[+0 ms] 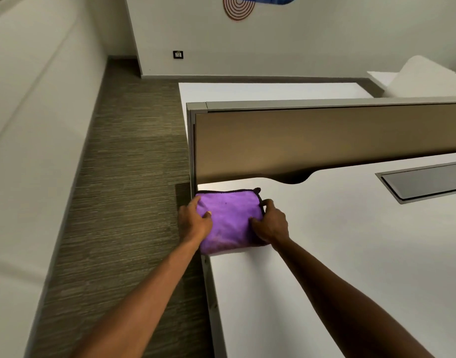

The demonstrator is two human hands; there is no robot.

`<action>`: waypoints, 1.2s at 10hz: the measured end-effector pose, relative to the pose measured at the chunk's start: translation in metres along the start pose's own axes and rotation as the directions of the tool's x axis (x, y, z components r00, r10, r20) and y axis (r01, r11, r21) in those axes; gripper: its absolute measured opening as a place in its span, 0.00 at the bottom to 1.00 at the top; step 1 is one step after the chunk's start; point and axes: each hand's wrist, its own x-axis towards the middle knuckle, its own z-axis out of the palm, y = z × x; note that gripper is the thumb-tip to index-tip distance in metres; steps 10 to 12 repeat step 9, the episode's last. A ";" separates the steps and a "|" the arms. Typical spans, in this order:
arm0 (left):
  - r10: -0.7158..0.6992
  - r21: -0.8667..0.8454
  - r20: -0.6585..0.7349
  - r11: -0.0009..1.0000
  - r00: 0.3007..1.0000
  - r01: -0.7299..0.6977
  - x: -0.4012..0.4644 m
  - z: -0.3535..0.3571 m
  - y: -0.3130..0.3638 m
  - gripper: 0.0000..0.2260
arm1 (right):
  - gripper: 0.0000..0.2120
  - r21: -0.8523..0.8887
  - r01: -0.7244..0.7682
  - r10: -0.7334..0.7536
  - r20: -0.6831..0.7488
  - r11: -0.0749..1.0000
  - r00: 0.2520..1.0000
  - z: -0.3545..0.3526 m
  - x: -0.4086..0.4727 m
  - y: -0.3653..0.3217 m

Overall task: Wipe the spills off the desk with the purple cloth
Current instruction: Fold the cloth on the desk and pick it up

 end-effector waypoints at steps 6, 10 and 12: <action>0.268 0.185 0.055 0.944 0.962 -0.274 0.000 0.011 0.013 0.13 | 0.18 -0.286 0.423 -0.428 0.049 0.860 0.903 -0.001 -0.004 0.005; 0.517 0.274 0.074 0.812 0.853 -0.516 -0.040 -0.020 0.056 0.24 | 0.30 -0.338 0.350 -0.437 -0.229 0.874 0.870 -0.071 -0.037 0.031; 0.517 0.274 0.074 0.812 0.853 -0.516 -0.040 -0.020 0.056 0.24 | 0.30 -0.338 0.350 -0.437 -0.229 0.874 0.870 -0.071 -0.037 0.031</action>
